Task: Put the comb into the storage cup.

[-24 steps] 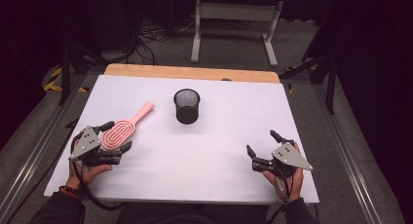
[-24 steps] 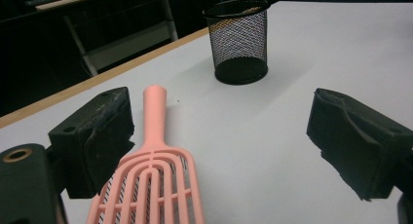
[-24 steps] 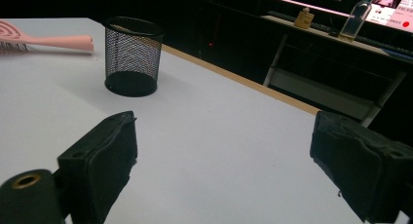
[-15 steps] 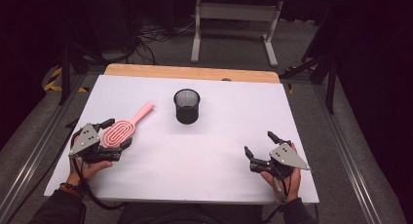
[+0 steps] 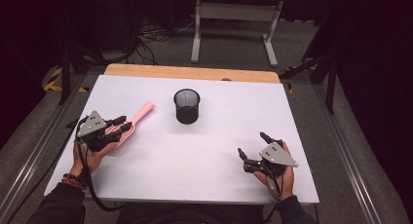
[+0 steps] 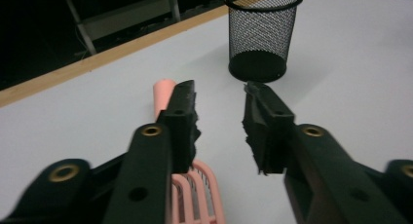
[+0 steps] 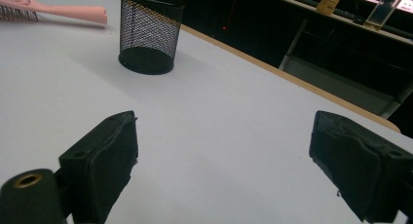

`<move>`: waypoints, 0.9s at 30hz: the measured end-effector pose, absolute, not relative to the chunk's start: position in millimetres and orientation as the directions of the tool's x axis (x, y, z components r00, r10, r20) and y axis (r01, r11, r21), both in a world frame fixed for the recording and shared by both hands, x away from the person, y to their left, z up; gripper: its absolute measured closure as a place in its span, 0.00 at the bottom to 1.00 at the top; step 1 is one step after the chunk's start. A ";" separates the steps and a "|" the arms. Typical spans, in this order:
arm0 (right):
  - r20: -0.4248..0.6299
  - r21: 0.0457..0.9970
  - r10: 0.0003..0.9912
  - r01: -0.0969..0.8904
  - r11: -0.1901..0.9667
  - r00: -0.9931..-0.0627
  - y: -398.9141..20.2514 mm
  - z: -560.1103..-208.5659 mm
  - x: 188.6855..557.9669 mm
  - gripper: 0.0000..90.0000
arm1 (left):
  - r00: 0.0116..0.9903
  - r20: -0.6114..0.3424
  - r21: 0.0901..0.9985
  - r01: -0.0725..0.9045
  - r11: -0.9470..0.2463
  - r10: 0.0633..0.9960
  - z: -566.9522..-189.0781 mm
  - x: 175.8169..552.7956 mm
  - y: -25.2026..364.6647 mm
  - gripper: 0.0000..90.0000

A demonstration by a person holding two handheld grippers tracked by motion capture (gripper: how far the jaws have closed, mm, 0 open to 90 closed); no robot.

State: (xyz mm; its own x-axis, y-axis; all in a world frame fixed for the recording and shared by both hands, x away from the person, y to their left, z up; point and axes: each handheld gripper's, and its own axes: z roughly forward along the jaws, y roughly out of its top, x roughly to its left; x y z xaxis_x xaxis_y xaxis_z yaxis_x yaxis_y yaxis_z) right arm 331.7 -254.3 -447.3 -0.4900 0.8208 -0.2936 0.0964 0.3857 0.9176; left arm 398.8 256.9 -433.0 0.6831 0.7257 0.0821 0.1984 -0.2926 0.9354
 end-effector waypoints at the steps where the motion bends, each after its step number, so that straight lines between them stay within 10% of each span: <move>1: -0.290 0.917 0.820 0.101 0.385 -0.494 -254.2 -447.6 331.9 0.13 | 0.683 0.081 0.935 0.199 -0.293 0.726 -431.5 400.8 256.4 0.82; 5: -0.295 0.913 0.814 0.104 0.395 -0.501 -253.4 -447.9 332.2 0.13 | 0.670 0.099 0.925 0.212 -0.317 0.736 -427.8 410.8 254.0 1.00; 27: -0.310 0.887 0.784 0.133 0.442 -0.538 -251.1 -453.7 335.7 0.12 | 0.490 -0.051 0.668 0.664 -0.335 0.870 -426.9 550.2 202.8 1.00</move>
